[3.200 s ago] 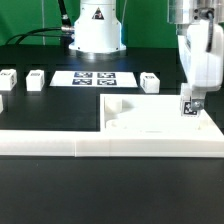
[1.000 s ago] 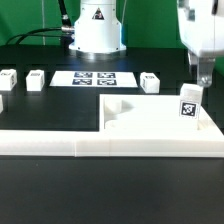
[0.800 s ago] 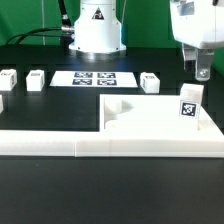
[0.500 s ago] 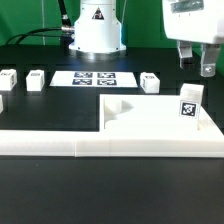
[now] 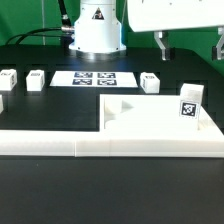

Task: Assemble square table

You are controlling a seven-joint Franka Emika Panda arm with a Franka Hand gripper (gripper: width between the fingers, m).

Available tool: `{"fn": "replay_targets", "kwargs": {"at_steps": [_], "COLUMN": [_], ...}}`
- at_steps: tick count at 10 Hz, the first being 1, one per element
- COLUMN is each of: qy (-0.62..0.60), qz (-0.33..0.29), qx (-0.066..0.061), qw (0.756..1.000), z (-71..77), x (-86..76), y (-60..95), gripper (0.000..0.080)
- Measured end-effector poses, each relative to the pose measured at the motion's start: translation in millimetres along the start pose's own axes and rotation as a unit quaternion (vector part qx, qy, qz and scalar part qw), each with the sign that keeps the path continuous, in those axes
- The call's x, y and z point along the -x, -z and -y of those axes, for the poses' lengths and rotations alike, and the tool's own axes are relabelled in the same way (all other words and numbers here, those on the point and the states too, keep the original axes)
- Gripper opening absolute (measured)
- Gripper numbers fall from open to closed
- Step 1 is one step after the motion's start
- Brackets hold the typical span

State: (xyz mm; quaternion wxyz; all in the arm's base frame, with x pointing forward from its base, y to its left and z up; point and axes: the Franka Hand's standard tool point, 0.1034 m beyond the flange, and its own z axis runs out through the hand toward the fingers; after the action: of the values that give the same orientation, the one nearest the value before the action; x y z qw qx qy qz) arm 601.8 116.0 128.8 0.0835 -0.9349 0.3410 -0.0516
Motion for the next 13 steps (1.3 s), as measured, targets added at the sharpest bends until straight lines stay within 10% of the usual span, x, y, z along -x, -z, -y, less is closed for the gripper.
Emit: {"fn": "replay_targets", "kwargs": {"at_steps": [4,9,13], "qy": [0.104,0.353,0.383], "qz": [-0.004,-0.01,-0.005], "qx": [0.01,0.073,0.076], "qw": [0.994,0.933,0.921], "z": [-2.6,-44.1,-46.3], "x": [-0.9,70.5,65.8], "y": [-2.4,-24.7,-23.9], "gripper": [0.0649,0.0649,0.0649]}}
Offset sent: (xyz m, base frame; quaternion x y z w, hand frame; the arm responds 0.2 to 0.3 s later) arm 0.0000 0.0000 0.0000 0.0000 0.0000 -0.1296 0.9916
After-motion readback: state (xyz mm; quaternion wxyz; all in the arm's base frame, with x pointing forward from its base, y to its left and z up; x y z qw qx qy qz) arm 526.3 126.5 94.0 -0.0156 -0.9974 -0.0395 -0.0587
